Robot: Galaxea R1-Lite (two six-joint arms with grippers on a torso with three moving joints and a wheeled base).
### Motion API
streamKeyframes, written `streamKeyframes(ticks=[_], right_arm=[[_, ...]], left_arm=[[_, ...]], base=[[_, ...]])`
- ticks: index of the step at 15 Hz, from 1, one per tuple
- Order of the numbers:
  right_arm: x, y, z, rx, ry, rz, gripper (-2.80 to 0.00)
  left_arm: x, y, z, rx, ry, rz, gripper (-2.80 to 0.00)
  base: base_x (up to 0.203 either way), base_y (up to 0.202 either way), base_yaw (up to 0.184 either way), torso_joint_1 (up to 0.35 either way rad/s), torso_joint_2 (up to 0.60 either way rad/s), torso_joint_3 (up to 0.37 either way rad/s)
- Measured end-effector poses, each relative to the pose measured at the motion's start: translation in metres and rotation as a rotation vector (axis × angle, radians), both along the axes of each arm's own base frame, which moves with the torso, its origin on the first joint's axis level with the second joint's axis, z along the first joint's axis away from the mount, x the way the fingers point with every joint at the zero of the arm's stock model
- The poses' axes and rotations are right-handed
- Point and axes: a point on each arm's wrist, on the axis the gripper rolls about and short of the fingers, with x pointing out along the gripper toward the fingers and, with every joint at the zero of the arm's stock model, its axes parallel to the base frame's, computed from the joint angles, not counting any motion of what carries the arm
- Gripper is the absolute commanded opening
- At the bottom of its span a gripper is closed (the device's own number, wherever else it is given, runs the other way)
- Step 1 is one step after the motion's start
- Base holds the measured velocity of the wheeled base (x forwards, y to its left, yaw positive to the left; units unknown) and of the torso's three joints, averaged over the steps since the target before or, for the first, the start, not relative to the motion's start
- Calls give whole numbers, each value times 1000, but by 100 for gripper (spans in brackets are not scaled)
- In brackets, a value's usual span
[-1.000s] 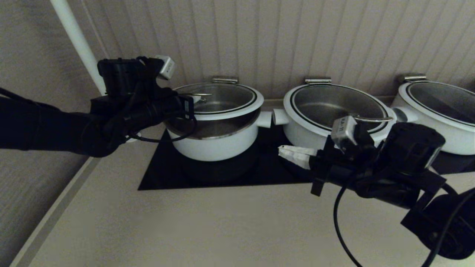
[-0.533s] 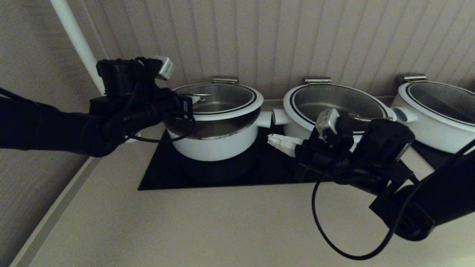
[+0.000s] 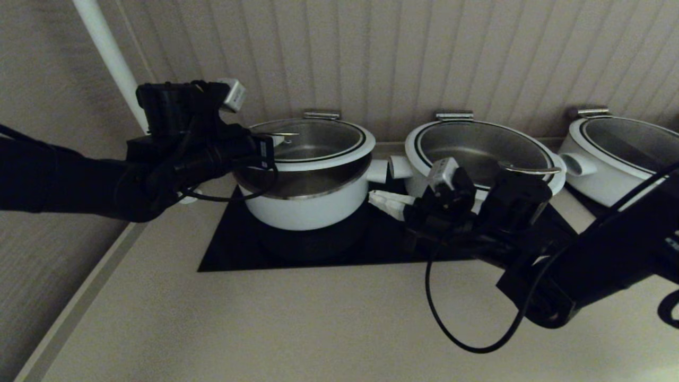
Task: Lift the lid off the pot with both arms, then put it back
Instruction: Hold the pot lid with the right arm
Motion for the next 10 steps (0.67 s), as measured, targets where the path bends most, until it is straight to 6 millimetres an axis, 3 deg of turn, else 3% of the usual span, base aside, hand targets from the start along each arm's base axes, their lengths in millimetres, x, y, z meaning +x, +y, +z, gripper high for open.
streamKeyframes(ticks=[10], right_arm=[[29, 16, -1, 47, -21, -5, -280]], left_arm=[[-1, 0, 2, -3, -4, 2, -280]], base=[[0, 0, 0, 0, 0, 0]])
